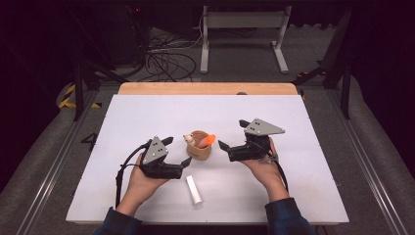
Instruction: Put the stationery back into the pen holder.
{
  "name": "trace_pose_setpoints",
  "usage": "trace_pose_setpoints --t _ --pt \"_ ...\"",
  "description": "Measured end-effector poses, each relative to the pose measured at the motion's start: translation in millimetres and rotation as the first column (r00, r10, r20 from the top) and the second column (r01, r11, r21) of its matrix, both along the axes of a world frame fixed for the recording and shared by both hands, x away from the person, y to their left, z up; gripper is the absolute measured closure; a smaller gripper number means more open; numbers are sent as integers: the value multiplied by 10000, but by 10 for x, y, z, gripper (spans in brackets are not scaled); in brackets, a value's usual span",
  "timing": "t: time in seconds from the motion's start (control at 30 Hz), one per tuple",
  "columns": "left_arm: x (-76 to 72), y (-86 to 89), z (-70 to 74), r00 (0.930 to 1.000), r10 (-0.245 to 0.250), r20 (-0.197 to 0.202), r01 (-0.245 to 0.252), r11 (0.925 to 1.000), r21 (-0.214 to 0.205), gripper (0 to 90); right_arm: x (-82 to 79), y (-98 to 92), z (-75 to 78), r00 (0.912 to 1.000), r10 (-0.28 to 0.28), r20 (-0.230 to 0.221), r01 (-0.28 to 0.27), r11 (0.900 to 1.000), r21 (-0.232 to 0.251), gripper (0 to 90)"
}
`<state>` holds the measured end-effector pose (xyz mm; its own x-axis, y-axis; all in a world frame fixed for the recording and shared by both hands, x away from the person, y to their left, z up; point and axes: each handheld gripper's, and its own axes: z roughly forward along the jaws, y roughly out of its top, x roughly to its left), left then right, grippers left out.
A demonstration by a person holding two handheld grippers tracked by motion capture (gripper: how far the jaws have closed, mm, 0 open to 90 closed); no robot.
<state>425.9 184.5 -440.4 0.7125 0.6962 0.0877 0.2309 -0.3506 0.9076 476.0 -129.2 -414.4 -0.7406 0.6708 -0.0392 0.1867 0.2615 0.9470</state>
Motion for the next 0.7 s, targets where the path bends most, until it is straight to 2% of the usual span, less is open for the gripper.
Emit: trace_pose_setpoints --t 0.17,0.5,0.7 --pt "5 25 10 10000 31 -63 -31 10000 -19 85 -37 -206 -28 9992 -394 -95 396 9990 203 0" --pt "8 25 12 9998 -91 -162 92 9999 72 60 -33 -547 -43 9950 -937 -344 938 9956 -2 0" --pt "4 29 31 9997 -196 -160 196 9998 -29 46 -15 -726 -64 9863 -1469 -743 1462 9891 -149 10"
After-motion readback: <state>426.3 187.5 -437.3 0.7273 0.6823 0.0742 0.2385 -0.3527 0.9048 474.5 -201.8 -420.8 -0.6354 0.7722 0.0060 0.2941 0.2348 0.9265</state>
